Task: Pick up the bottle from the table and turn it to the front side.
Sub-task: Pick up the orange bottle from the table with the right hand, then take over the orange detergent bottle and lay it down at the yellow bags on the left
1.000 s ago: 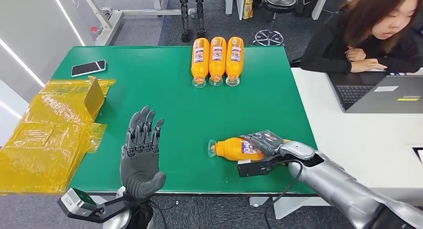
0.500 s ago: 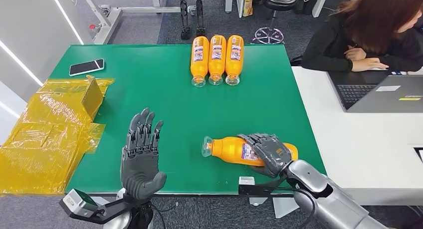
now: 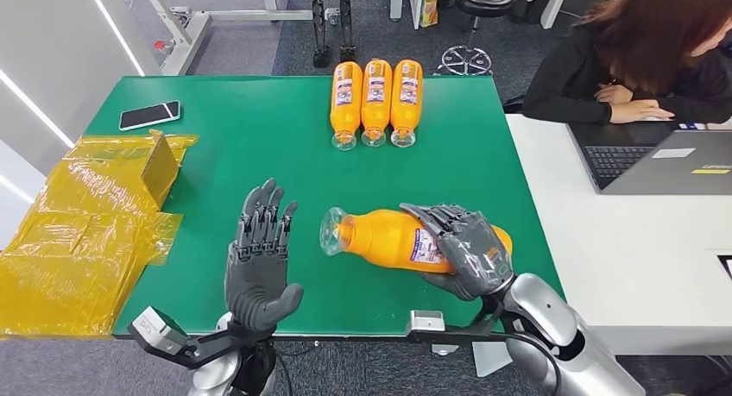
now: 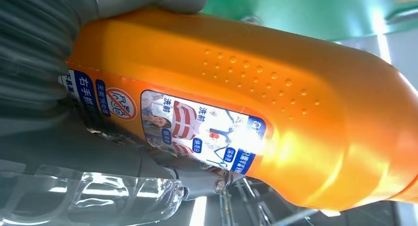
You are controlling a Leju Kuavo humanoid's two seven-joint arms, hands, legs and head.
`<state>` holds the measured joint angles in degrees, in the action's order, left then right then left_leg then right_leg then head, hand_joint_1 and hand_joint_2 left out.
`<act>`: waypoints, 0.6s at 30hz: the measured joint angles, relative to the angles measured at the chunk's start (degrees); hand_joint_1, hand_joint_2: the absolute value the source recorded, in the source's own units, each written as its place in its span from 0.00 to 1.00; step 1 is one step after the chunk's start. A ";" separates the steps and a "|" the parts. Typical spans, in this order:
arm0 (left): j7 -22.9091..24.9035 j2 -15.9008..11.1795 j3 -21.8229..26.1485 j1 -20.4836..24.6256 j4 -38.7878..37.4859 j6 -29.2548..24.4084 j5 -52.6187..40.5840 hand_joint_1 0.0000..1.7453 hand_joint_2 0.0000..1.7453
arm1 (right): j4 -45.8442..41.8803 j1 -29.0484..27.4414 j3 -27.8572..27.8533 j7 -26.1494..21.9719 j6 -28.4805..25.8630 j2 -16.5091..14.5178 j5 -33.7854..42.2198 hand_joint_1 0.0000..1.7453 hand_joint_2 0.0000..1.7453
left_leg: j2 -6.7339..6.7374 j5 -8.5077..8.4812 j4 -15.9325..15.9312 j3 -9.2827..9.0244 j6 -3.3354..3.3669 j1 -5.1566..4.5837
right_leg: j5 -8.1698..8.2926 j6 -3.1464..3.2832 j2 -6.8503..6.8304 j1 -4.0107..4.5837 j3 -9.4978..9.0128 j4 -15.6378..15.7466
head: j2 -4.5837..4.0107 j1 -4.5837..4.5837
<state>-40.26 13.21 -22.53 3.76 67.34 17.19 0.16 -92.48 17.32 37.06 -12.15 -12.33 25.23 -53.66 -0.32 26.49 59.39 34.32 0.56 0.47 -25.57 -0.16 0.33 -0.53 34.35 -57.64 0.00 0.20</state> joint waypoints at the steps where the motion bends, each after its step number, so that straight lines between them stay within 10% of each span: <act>1: 0.00 0.20 0.00 0.10 -0.16 0.50 0.20 0.00 1.00 | -0.21 -0.39 0.02 -0.36 -0.42 -0.69 -0.19 1.00 1.00 | 0.00 0.00 0.00 0.00 0.00 0.00 | 0.00 0.00 0.00 0.00 0.00 0.00 | 0.00 0.00; 18: 0.00 1.37 -1.87 3.31 -3.63 5.29 4.65 0.00 1.00 | -2.22 -7.75 1.20 1.08 -4.67 -14.45 -3.62 1.00 1.00 | 0.04 0.00 -0.03 0.04 -0.03 0.07 | -0.01 0.01 0.03 0.00 0.10 -0.01 | 0.00 -0.01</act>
<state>-40.26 14.58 -24.41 7.07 63.71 22.48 4.81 -94.70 9.57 38.27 -11.07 -17.00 10.77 -57.28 -0.28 26.49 59.36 34.35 0.53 0.54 -25.58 -0.15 0.36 -0.53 34.45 -57.66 0.00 0.19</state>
